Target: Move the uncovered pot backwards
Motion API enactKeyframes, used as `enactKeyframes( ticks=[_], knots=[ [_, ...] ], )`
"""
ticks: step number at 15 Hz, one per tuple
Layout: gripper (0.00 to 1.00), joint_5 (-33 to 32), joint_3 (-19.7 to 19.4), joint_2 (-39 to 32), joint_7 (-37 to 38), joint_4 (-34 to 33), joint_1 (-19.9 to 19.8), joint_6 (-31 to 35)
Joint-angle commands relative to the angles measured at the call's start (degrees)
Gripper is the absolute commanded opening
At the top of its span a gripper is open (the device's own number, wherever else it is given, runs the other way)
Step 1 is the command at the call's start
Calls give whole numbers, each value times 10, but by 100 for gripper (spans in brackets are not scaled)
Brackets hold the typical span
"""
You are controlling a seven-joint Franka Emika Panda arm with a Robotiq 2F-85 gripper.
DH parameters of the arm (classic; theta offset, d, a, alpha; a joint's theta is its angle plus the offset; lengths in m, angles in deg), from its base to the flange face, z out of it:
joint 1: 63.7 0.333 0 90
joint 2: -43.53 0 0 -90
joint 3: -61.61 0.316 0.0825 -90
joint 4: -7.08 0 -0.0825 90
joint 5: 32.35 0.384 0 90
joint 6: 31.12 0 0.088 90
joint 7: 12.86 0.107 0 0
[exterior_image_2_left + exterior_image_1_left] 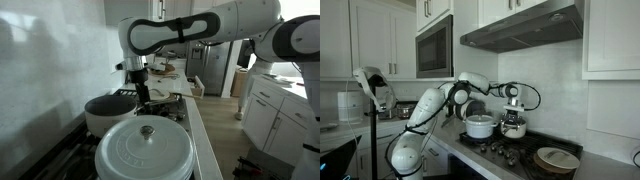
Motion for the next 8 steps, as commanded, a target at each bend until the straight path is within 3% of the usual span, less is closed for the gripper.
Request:
enactKeyframes(
  ticks=[1, 8],
  knots=[
    [100, 9, 7, 6, -3, 2, 3, -9],
    [100, 2, 12, 26, 3, 32, 10, -1]
  ],
)
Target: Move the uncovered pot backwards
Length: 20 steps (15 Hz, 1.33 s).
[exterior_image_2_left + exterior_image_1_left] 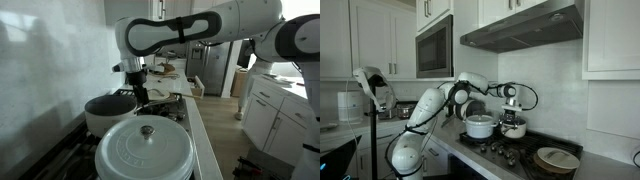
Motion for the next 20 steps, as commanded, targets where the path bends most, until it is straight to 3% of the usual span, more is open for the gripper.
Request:
enactKeyframes(
  ticks=[1, 2, 3, 4, 12, 14, 20],
  knots=[
    [100, 2, 1, 27, 4, 28, 1, -1],
    [100, 1, 1, 29, 3, 30, 1, 0],
    [93, 1, 1, 32, 4, 32, 0, 0],
    [74, 4, 1, 34, 4, 34, -1, -1],
    [14, 3, -3, 45, 9, 39, -6, -4],
    [9, 3, -4, 47, 10, 41, -7, -1],
    [8, 7, -6, 63, 19, 59, -14, 4]
  ],
)
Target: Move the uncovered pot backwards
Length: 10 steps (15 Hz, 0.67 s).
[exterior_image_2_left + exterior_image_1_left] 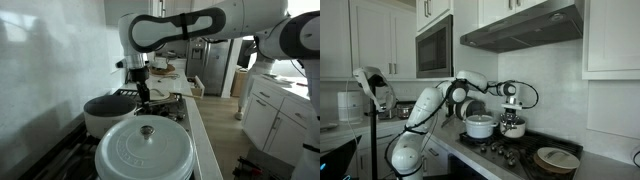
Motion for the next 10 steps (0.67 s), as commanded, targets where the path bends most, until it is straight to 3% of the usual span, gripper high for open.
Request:
enactKeyframes(
  ticks=[1, 10],
  knots=[
    [8, 10, -1, 46, 8, 49, -9, 4],
    [8, 11, -9, 93, 83, 89, -23, -12]
  ],
)
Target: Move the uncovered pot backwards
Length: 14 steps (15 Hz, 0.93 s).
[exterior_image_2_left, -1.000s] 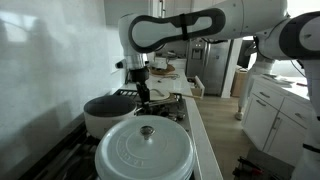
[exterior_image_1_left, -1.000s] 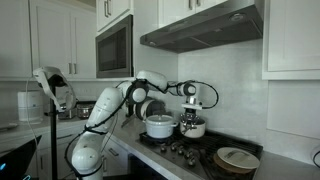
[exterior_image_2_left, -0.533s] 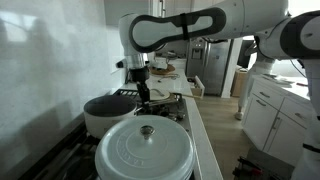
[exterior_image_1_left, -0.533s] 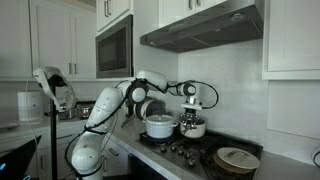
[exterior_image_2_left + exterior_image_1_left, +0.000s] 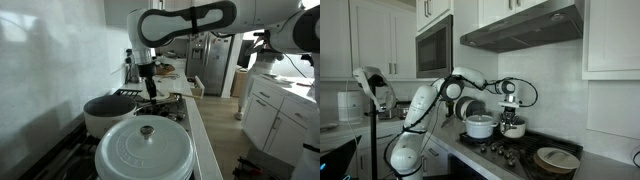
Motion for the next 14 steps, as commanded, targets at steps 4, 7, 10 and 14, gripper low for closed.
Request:
enactKeyframes(
  ticks=[4, 7, 10, 14],
  knots=[
    [8, 6, -6, 47, 35, 43, -3, -15],
    [8, 4, -3, 39, 33, 34, 1, -19],
    [60, 2, -2, 27, 34, 21, 6, -25],
    [88, 7, 0, 17, 30, 9, 9, -28]
  ],
)
